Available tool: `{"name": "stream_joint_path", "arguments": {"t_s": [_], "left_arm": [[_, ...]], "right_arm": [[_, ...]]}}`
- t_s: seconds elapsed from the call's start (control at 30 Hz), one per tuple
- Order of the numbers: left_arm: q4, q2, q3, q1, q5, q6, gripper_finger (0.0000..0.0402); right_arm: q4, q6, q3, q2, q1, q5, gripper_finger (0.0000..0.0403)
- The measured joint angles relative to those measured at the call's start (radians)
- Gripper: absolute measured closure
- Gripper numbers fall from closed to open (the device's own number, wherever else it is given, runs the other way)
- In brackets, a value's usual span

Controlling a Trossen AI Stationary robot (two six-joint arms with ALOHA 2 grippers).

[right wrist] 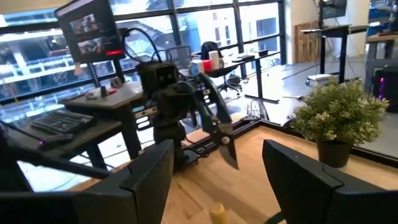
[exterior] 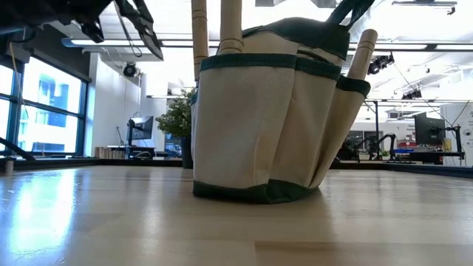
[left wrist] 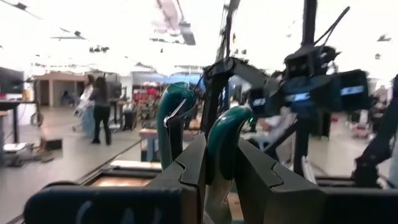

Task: Pick & Place Garden tools in Gardening bag
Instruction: Put the green scissors into the green bag

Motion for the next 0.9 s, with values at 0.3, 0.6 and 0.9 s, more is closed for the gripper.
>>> {"name": "stream_joint_path", "arguments": {"t_s": [0.3, 0.6, 0.9], "left_arm": [[0.085, 0.034, -0.026, 0.184, 0.271, -0.128, 0.0351], [0.222, 0.211, -0.027, 0.393, 0.426, -0.314, 0.0351], [0.511, 0.508, -0.026, 0.399, 0.468, -0.347, 0.0351]], "right_arm": [[0.033, 0.028, 0.000, 0.000, -0.100, -0.233, 0.0165], [0.038, 0.071, 0.000, 0.001, -0.145, -0.306, 0.0165], [0.038, 0.052, 0.000, 0.001, -0.183, -0.334, 0.0165]]}}
